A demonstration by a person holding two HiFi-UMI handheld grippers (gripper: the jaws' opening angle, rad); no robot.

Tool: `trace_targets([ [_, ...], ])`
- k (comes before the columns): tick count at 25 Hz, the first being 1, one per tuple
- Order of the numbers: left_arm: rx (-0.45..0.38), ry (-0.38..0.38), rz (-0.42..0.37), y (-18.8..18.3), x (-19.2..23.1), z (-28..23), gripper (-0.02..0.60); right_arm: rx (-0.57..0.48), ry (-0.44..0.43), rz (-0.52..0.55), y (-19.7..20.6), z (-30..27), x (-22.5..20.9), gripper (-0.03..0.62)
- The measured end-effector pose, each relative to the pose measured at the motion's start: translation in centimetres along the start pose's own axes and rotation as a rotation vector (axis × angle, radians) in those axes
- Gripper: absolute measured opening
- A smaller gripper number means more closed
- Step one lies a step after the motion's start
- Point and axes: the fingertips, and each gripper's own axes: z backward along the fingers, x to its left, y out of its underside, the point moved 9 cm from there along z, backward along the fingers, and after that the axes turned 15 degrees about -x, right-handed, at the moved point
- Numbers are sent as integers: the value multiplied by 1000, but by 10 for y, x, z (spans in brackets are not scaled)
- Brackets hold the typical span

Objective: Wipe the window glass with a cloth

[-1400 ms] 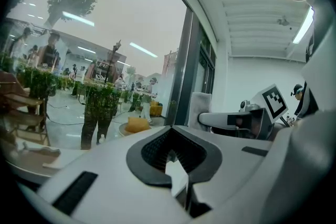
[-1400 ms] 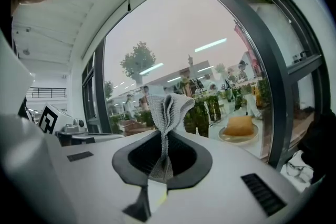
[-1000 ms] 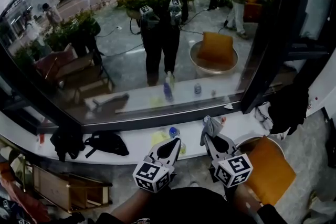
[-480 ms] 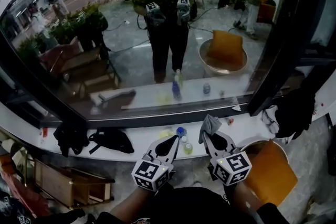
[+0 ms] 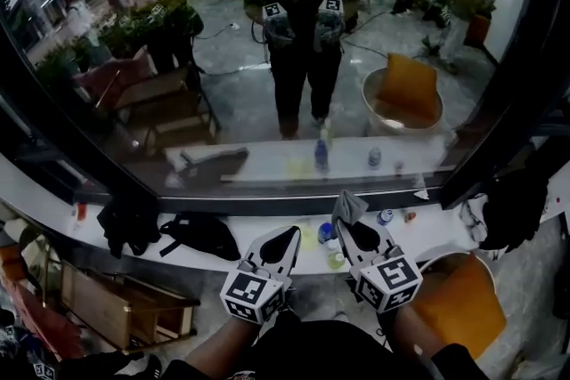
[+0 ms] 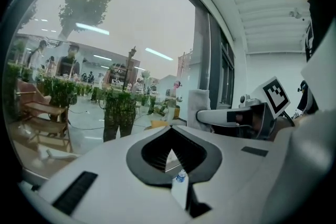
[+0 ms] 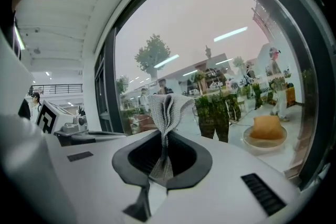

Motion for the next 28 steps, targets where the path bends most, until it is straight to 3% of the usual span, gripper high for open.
trace_targets([
  [6, 19, 12, -33, 13, 55, -3, 8, 2, -28, 7, 9, -66, 10, 44],
  [16, -14, -15, -37, -7, 148, -12, 8, -39, -49, 71, 0, -184, 35, 44],
  [28, -44, -32, -49, -21, 229, 21, 8, -128, 9, 181, -16, -306, 68, 44],
])
